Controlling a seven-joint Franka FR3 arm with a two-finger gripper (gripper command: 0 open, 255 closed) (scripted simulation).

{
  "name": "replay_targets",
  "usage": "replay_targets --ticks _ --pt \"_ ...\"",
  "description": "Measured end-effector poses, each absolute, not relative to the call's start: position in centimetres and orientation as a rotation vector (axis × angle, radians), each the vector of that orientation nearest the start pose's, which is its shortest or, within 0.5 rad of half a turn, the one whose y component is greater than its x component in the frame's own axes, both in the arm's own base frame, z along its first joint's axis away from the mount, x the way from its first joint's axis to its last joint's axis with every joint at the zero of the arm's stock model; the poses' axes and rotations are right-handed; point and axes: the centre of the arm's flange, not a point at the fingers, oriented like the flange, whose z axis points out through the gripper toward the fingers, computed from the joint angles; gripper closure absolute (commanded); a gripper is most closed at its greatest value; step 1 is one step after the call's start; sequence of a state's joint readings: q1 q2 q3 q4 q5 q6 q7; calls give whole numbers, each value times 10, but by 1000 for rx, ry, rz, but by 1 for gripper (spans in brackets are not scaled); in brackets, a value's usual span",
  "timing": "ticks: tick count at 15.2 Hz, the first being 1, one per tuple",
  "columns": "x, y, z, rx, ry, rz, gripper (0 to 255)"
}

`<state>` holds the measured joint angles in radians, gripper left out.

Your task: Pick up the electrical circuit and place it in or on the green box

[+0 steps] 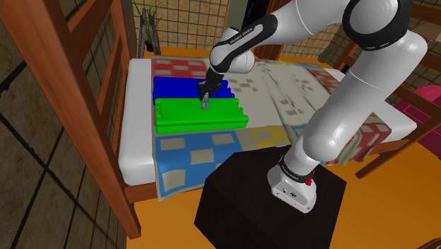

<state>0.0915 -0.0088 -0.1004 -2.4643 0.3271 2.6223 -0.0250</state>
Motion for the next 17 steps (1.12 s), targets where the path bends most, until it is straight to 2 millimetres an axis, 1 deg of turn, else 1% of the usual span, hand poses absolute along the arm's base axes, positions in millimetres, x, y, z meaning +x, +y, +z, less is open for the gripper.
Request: replay_targets --ticks 4,5,11,12,15,17 --pt "491 -12 312 -2924 375 -249 255" --pt "491 -12 312 -2924 375 -249 0" --pt "491 -12 312 -2924 375 -249 0" --pt "490 -13 318 -2924 375 -249 0" --pt "486 -20 352 -2923 375 -251 0" --pt "482 -21 359 -2924 375 -251 0"
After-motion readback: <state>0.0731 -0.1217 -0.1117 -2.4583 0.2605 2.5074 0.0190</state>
